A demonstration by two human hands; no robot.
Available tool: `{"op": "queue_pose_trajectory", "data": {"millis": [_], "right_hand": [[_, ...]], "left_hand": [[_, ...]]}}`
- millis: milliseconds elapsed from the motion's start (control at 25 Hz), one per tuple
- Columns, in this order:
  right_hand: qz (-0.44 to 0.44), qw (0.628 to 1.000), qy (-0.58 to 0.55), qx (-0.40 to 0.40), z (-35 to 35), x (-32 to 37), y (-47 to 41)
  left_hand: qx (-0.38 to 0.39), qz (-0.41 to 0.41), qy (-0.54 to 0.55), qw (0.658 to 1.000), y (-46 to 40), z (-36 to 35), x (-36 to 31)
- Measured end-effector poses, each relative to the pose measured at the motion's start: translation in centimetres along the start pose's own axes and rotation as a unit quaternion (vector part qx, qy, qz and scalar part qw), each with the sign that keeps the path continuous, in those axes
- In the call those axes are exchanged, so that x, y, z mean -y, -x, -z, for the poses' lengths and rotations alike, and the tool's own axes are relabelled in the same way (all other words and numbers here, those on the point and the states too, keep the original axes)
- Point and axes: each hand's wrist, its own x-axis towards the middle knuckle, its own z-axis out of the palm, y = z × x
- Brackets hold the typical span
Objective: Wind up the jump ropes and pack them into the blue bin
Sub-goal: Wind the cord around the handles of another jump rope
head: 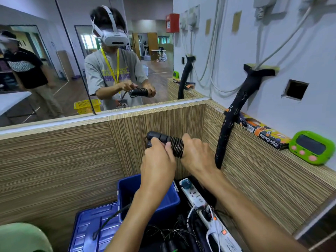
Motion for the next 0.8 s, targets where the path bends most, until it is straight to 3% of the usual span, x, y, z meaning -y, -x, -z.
{"op": "queue_pose_trajectory", "data": {"millis": [240, 320, 720, 800], "right_hand": [[-0.014, 1.000, 0.017, 0.013, -0.6, -0.6, -0.2], [-0.020, 0.999, 0.014, 0.021, -1.1, -0.7, 0.0], [-0.051, 0.998, 0.011, 0.028, -1.8, -1.9, -0.2], [-0.047, 0.999, 0.006, 0.020, -1.8, -1.8, -0.2]], "left_hand": [[0.045, 0.015, 0.066, 0.997, -0.2, -1.1, 1.9], [0.037, -0.005, 0.076, 0.996, 0.7, -1.7, 3.3], [0.000, 0.059, 0.107, 0.993, 2.3, -5.2, 5.0], [0.018, 0.077, 0.237, 0.968, 2.6, -5.5, 5.3]]}}
